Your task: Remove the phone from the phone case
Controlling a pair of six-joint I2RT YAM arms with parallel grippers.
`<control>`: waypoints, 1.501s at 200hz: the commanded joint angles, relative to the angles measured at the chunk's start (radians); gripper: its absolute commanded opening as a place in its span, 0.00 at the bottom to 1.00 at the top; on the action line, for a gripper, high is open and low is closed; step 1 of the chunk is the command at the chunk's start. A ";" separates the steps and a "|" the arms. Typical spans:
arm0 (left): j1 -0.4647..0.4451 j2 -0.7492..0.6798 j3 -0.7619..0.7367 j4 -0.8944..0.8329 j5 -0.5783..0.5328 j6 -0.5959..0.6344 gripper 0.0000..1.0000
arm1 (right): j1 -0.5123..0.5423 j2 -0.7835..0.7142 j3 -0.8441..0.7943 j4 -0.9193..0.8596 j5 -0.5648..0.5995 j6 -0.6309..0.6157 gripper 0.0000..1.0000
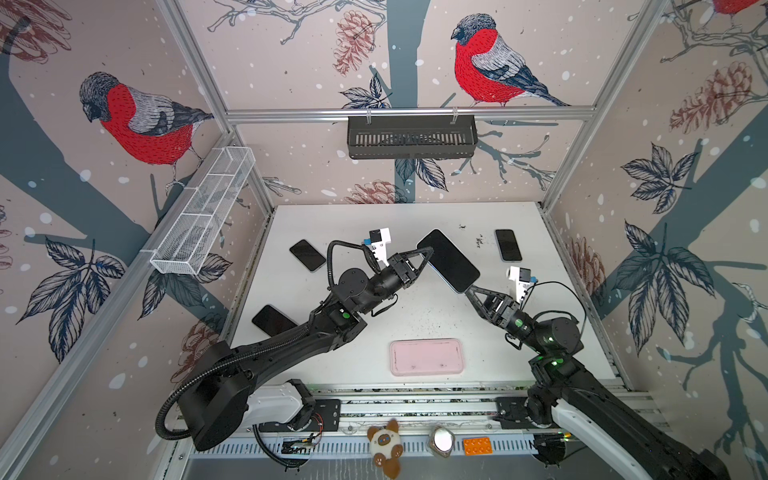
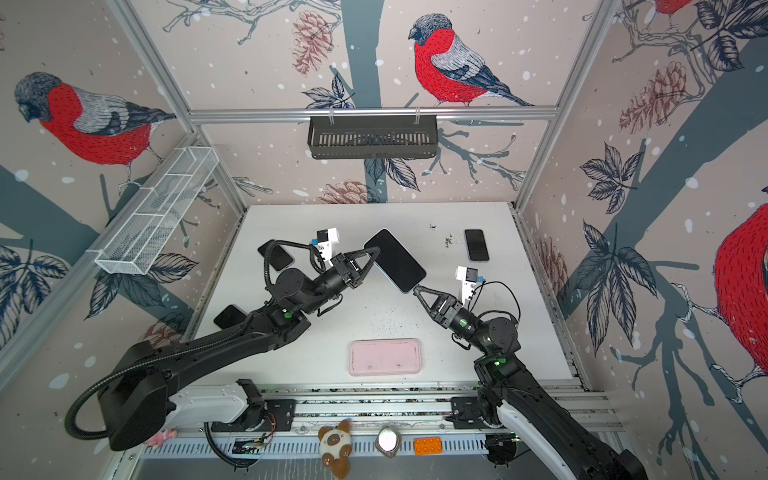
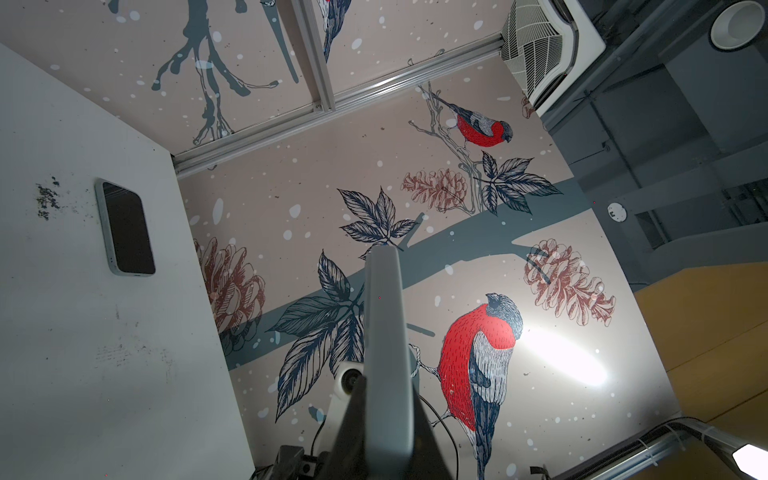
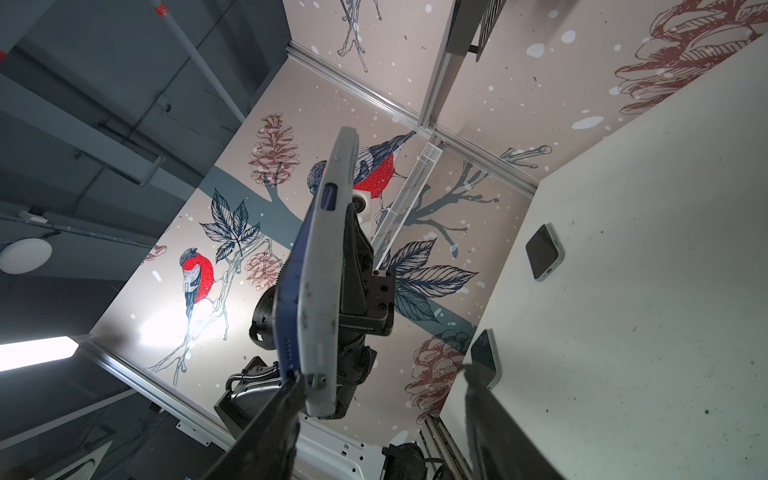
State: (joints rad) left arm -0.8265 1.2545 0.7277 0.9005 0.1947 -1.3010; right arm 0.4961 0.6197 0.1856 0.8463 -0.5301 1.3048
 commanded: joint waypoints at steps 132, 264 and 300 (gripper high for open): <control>-0.021 0.011 -0.006 0.118 0.075 0.032 0.00 | -0.048 0.103 0.060 0.045 -0.022 -0.010 0.58; -0.023 0.013 -0.012 0.140 0.100 0.043 0.00 | -0.065 0.152 0.068 0.034 -0.037 -0.018 0.52; -0.023 0.011 -0.015 0.146 0.102 0.044 0.00 | -0.068 0.168 0.066 0.045 -0.041 -0.017 0.51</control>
State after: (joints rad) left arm -0.8303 1.2701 0.7143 0.9573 0.1223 -1.2247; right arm 0.4294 0.7757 0.2443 0.9043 -0.5850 1.3022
